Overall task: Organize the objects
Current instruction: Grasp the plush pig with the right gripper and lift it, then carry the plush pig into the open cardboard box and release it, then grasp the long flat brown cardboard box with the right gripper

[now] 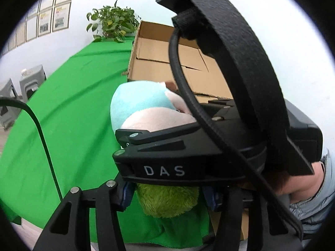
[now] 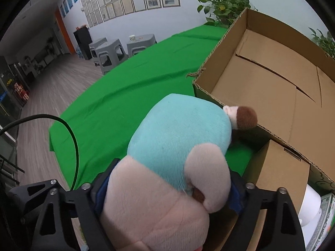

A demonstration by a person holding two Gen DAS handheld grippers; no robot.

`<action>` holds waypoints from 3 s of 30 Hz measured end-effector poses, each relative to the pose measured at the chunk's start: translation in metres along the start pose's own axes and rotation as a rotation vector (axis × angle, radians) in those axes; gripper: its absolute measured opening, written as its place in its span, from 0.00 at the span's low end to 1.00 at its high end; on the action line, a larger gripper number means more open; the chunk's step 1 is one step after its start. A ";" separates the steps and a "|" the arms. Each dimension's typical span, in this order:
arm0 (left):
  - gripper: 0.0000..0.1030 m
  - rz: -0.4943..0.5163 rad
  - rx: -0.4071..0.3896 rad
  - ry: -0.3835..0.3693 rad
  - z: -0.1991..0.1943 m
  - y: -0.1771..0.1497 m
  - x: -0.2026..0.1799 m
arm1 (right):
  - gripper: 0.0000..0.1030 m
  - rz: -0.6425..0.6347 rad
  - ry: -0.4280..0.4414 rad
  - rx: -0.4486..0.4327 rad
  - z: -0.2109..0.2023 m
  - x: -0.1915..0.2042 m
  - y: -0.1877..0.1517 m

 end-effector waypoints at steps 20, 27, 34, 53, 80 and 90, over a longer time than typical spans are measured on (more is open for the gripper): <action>0.51 0.364 -0.386 -0.124 -0.068 0.158 -0.145 | 0.74 0.066 -0.218 -0.474 -0.199 -0.125 0.124; 0.51 0.368 -0.342 -0.166 0.007 0.219 -0.125 | 0.74 0.094 -0.256 -0.472 -0.203 -0.164 0.163; 0.51 0.287 -0.216 -0.140 0.074 0.228 -0.063 | 0.74 0.150 -0.171 -0.354 -0.094 -0.202 0.182; 0.58 0.104 -0.019 -0.076 0.122 0.187 0.016 | 0.93 0.162 -0.084 -0.144 0.095 -0.206 0.148; 0.58 0.032 -0.025 -0.004 0.070 0.192 0.027 | 0.79 0.430 0.046 -0.178 0.076 -0.210 0.104; 0.72 0.066 -0.180 0.071 0.000 0.153 -0.014 | 1.00 0.384 -0.228 -0.236 -0.065 -0.199 -0.003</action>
Point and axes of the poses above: each gripper's, at about its wrist camera, not at the fingertips, and z roughly the way its jaws point, x to its left, y to its top, the point moved 6 cm from there along z, roughly the way its jaws point, and after that the axes turned 14 degrees about -z, right-handed, at the moved point
